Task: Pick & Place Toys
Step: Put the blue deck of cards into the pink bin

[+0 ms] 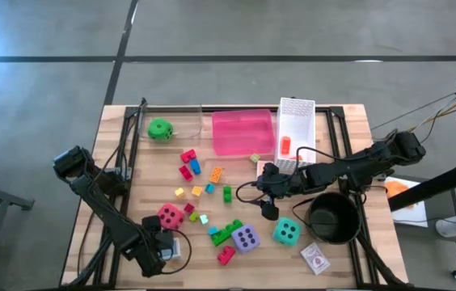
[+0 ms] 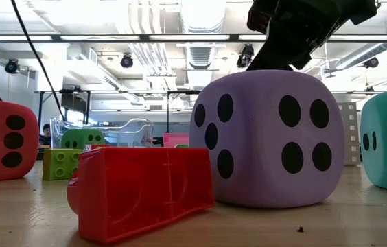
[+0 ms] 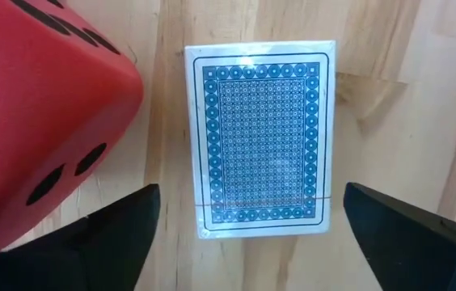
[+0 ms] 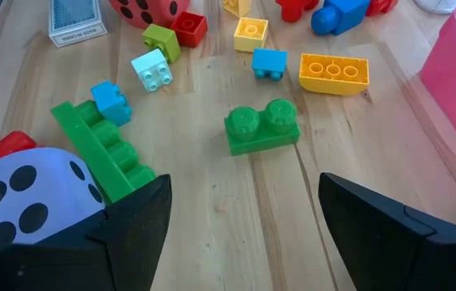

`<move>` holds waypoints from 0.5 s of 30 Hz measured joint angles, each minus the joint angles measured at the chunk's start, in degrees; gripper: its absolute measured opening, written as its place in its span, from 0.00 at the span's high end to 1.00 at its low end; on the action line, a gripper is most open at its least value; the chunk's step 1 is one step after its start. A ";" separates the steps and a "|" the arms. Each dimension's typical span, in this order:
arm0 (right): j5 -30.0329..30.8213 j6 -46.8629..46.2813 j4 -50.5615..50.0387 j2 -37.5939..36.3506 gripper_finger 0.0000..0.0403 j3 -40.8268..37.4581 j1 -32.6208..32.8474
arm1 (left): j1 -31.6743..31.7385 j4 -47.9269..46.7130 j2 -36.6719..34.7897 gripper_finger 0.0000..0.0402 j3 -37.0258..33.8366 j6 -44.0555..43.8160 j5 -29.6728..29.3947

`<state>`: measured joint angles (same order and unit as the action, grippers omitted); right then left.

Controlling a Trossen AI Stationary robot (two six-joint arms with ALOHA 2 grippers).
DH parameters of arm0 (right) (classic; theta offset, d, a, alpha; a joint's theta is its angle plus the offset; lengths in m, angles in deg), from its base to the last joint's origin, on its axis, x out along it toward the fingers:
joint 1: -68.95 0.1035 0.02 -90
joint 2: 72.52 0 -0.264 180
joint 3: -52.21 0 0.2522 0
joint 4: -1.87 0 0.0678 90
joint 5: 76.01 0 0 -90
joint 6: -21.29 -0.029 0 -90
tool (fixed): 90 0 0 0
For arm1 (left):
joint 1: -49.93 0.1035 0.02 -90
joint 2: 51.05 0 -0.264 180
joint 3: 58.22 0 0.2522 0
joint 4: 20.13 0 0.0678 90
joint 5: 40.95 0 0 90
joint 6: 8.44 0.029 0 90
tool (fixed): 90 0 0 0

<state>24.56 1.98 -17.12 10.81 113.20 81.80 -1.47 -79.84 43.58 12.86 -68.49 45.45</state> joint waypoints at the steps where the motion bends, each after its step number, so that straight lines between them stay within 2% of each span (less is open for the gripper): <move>1: 0.00 0.00 -0.02 0.02 0.24 0.00 0.02 | 0.00 0.36 0.00 0.03 0.00 -0.47 0.01; 8: 0.00 0.00 0.00 0.02 0.24 0.00 0.00 | -0.07 5.00 0.04 0.13 0.00 -2.35 0.11; 15: 0.00 0.00 -0.02 0.00 0.24 0.00 0.01 | -0.09 4.22 0.04 0.17 -0.07 -4.87 0.10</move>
<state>24.56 1.98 -17.14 10.81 113.20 81.81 -1.56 -75.62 43.63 12.79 -73.36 45.55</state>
